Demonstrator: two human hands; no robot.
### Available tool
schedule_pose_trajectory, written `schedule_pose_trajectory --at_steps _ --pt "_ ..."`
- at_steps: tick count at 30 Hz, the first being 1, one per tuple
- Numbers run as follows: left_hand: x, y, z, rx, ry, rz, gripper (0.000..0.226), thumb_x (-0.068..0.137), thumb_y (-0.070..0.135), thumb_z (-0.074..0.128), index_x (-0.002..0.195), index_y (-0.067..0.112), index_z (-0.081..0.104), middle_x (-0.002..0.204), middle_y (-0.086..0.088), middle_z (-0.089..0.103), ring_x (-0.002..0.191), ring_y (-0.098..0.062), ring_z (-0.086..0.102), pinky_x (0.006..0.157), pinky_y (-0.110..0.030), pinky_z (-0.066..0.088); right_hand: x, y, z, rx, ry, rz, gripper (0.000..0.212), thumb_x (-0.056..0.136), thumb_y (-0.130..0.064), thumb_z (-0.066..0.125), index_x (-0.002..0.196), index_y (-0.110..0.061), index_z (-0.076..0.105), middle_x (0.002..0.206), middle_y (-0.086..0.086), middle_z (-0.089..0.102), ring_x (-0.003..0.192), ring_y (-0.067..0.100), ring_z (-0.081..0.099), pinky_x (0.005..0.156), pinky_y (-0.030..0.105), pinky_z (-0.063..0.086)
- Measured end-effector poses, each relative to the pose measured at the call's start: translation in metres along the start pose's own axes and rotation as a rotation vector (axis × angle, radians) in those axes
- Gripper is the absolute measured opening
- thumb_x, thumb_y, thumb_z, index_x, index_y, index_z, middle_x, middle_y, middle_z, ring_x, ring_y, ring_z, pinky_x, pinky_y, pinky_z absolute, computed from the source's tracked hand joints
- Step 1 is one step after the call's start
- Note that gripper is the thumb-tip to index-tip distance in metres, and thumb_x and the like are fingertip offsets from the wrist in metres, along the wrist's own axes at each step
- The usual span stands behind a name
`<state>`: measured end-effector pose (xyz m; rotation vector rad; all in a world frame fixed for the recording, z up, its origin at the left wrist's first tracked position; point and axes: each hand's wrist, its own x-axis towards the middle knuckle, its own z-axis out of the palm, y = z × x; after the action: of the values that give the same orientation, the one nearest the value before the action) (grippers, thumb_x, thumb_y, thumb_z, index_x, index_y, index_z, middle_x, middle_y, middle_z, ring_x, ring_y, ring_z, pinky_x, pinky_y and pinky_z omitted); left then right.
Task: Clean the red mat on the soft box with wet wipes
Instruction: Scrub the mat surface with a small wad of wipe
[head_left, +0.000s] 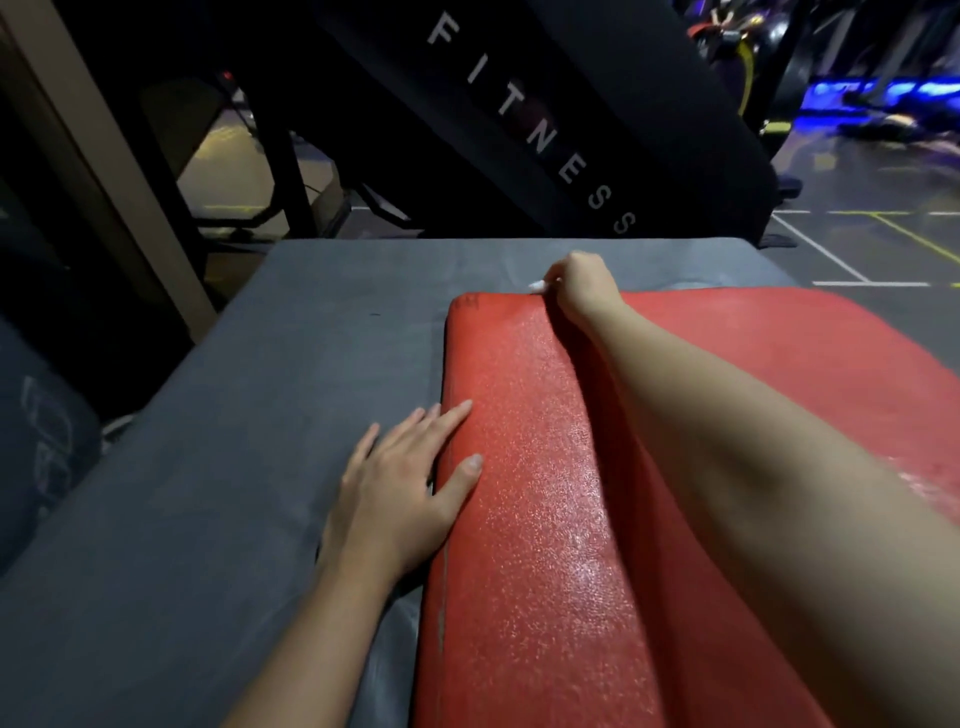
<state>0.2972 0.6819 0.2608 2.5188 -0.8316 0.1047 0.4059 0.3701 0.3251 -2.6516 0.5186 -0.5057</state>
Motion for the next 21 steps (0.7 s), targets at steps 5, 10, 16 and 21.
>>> schedule_pose_trajectory --at_steps 5,10,16,21 --pt "0.0 0.0 -0.001 -0.012 0.009 0.001 0.069 0.088 0.075 0.018 0.153 0.054 0.027 0.161 0.015 0.038 0.15 0.0 0.025 0.127 -0.039 0.012 -0.011 0.01 -0.004 -0.063 0.026 -0.04 0.017 0.088 -0.01 0.063 0.086 0.005 0.071 0.088 0.022 0.063 0.083 0.035 0.061 0.073 0.034 0.049" --pt "-0.001 -0.001 0.001 -0.005 0.023 0.004 0.069 0.089 0.074 0.019 0.154 0.052 0.029 0.159 0.013 0.041 0.15 -0.002 0.028 0.127 -0.039 0.014 -0.034 0.027 -0.026 -0.052 -0.084 -0.127 0.018 0.09 -0.015 0.065 0.106 -0.009 0.071 0.101 0.016 0.069 0.096 0.032 0.064 0.076 0.029 0.043" --pt "0.0 0.0 -0.001 -0.016 0.022 0.0 0.067 0.089 0.073 0.022 0.153 0.053 0.031 0.158 0.011 0.044 0.149 -0.002 0.03 0.126 -0.039 0.015 -0.036 0.032 -0.017 0.088 -0.009 -0.199 0.025 0.086 -0.037 0.073 0.095 -0.014 0.078 0.086 0.005 0.062 0.083 0.022 0.061 0.07 0.026 0.039" --pt "0.001 0.0 0.0 0.001 0.018 0.004 0.068 0.089 0.074 0.021 0.153 0.053 0.03 0.158 0.013 0.043 0.149 -0.002 0.029 0.126 -0.038 0.015 -0.047 0.031 -0.019 0.071 -0.018 -0.261 0.022 0.085 -0.03 0.074 0.091 -0.009 0.079 0.087 0.012 0.065 0.082 0.028 0.063 0.072 0.027 0.042"
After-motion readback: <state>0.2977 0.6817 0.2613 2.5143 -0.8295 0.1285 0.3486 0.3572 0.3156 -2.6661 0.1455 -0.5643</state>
